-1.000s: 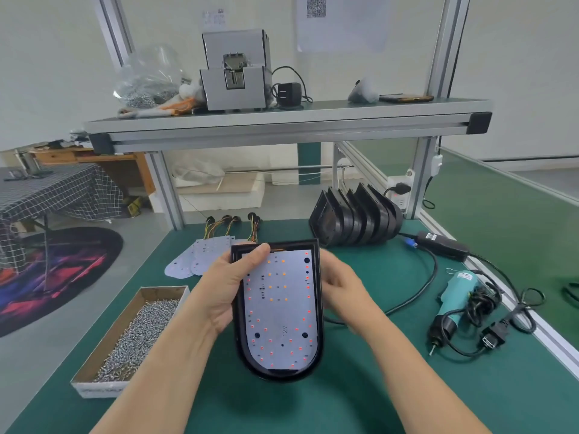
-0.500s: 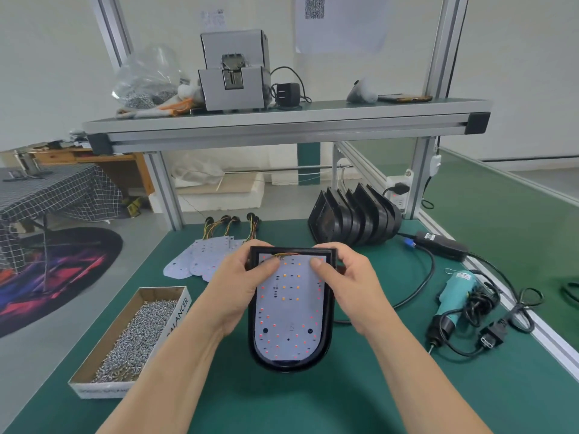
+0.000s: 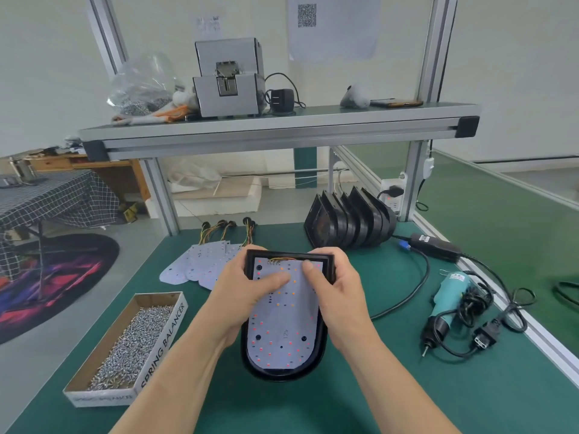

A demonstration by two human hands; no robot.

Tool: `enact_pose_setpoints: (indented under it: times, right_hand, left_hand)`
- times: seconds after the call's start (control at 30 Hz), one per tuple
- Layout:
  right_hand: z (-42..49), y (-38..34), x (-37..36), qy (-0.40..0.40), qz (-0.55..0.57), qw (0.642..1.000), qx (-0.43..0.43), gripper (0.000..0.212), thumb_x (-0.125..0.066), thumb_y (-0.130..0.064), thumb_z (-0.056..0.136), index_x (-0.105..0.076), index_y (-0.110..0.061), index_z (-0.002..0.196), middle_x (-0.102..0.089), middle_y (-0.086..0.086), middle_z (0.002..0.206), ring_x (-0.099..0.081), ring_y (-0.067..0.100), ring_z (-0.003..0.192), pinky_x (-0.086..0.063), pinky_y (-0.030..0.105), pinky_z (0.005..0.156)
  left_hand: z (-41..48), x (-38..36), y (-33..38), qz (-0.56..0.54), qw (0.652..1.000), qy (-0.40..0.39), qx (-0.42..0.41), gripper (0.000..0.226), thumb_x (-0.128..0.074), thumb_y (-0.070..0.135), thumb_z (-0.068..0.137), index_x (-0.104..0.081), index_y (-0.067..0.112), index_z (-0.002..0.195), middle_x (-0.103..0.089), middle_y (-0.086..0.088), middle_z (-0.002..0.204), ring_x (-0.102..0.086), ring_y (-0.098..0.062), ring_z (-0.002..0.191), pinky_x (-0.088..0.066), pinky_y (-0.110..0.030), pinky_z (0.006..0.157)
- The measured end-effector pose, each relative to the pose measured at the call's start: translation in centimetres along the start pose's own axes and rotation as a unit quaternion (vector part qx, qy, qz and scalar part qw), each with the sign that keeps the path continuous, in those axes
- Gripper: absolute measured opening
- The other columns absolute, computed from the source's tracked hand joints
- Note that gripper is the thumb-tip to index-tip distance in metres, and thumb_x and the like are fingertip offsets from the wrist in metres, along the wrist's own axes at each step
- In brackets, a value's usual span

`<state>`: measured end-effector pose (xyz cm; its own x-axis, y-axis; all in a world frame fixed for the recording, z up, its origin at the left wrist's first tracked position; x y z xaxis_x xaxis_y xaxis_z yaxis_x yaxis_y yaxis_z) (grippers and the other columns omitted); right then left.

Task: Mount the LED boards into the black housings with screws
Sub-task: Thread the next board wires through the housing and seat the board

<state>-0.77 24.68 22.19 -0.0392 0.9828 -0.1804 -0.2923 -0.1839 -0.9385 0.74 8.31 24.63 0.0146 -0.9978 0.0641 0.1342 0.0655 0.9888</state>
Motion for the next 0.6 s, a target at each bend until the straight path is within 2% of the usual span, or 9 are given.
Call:
enact_pose_setpoints:
  times: [0.1, 0.2, 0.27, 0.33, 0.37, 0.4, 0.47, 0.53, 0.6]
  right_hand:
    - [0.0, -0.2, 0.0, -0.023, 0.036, 0.999, -0.027, 0.013, -0.055, -0.006, 0.102, -0.065, -0.014, 0.104, -0.067, 0.011, 0.095, -0.058, 0.020, 0.088, -0.050, 0.047, 0.089]
    - [0.1, -0.4, 0.4, -0.083, 0.025, 0.996, -0.036, 0.023, -0.055, -0.006, 0.102, -0.065, -0.021, 0.116, -0.071, 0.010, 0.111, -0.063, 0.017, 0.098, -0.053, 0.042, 0.094]
    - [0.3, -0.8, 0.5, -0.144, 0.131, 0.978, -0.072, 0.030, -0.056, -0.016, 0.100, -0.062, -0.021, 0.130, -0.070, 0.004, 0.124, -0.063, 0.019, 0.109, -0.052, 0.038, 0.099]
    - [0.5, -0.9, 0.7, -0.181, 0.250, 0.940, -0.143, 0.040, -0.050, -0.027, 0.102, -0.057, -0.017, 0.140, -0.062, 0.010, 0.139, -0.056, 0.028, 0.116, -0.041, 0.050, 0.107]
    - [0.5, -0.9, 0.7, -0.191, 0.264, 0.931, -0.163, 0.041, -0.047, -0.026, 0.102, -0.058, -0.014, 0.140, -0.061, 0.015, 0.140, -0.054, 0.031, 0.115, -0.039, 0.052, 0.107]
    - [0.5, -0.8, 0.6, -0.197, 0.241, 0.935, -0.167, 0.037, -0.048, -0.020, 0.101, -0.064, -0.011, 0.132, -0.063, 0.018, 0.135, -0.057, 0.031, 0.111, -0.044, 0.048, 0.101]
    - [0.2, -0.5, 0.3, -0.212, 0.123, 0.962, -0.121, 0.028, -0.056, -0.006, 0.090, -0.077, -0.015, 0.106, -0.074, 0.011, 0.108, -0.065, 0.023, 0.089, -0.054, 0.034, 0.079]
    - [-0.4, -1.1, -0.2, -0.203, 0.007, 0.977, -0.067, 0.029, -0.056, -0.005, 0.078, -0.077, -0.025, 0.081, -0.073, -0.010, 0.080, -0.062, 0.005, 0.068, -0.050, 0.019, 0.063]
    - [-0.5, -1.5, -0.4, -0.167, -0.061, 0.984, -0.025, 0.033, -0.054, -0.014, 0.073, -0.069, -0.041, 0.060, -0.061, -0.023, 0.060, -0.053, -0.006, 0.054, -0.043, 0.008, 0.056]
  left_hand:
    - [-0.2, 0.2, 0.2, -0.006, 0.999, -0.023, 0.049, 0.039, -0.084, 0.035, 0.076, -0.067, 0.018, 0.107, -0.077, -0.003, 0.102, -0.074, -0.022, 0.094, -0.059, -0.028, 0.070]
    - [-0.5, 0.3, 0.3, -0.030, 0.996, 0.010, 0.081, 0.038, -0.067, 0.047, 0.084, -0.069, 0.018, 0.108, -0.077, -0.001, 0.105, -0.074, -0.021, 0.098, -0.057, -0.037, 0.081]
    - [-0.6, 0.5, 0.3, -0.074, 0.992, 0.011, 0.100, 0.046, -0.063, 0.047, 0.084, -0.069, 0.013, 0.114, -0.076, -0.007, 0.110, -0.072, -0.025, 0.102, -0.056, -0.042, 0.088]
    - [-0.9, 0.6, 0.5, -0.124, 0.985, 0.011, 0.115, 0.049, -0.063, 0.047, 0.084, -0.071, 0.010, 0.114, -0.074, -0.011, 0.113, -0.072, -0.028, 0.103, -0.059, -0.041, 0.082]
    - [-0.9, 0.6, 0.6, -0.142, 0.982, 0.011, 0.122, 0.047, -0.063, 0.048, 0.083, -0.073, 0.011, 0.110, -0.074, -0.012, 0.112, -0.073, -0.028, 0.100, -0.061, -0.039, 0.075]
    - [-1.0, 0.5, 0.8, -0.151, 0.980, 0.013, 0.130, 0.046, -0.064, 0.050, 0.081, -0.076, 0.011, 0.104, -0.075, -0.013, 0.110, -0.074, -0.029, 0.097, -0.061, -0.037, 0.070]
    - [-1.1, 0.1, 0.9, -0.147, 0.979, 0.010, 0.143, 0.047, -0.064, 0.054, 0.079, -0.078, 0.012, 0.095, -0.076, -0.013, 0.106, -0.075, -0.028, 0.092, -0.060, -0.036, 0.064]
    - [-1.3, -0.3, 0.9, -0.144, 0.979, 0.005, 0.145, 0.046, -0.065, 0.055, 0.079, -0.078, 0.014, 0.095, -0.076, -0.013, 0.106, -0.075, -0.030, 0.092, -0.060, -0.037, 0.063]
    - [-1.6, -0.6, 0.8, -0.168, 0.977, 0.013, 0.131, 0.052, -0.069, 0.051, 0.078, -0.072, 0.010, 0.109, -0.074, -0.016, 0.110, -0.073, -0.034, 0.096, -0.060, -0.040, 0.067]
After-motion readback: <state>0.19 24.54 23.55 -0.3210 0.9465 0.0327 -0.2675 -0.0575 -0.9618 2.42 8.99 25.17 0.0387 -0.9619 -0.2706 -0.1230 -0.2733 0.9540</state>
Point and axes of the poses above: each hand's wrist, its own z-axis towards the middle knuckle, its own x-axis out of the back of the hand, y = z × x, the point moved 3 cm from there along z, towards the middle knuckle
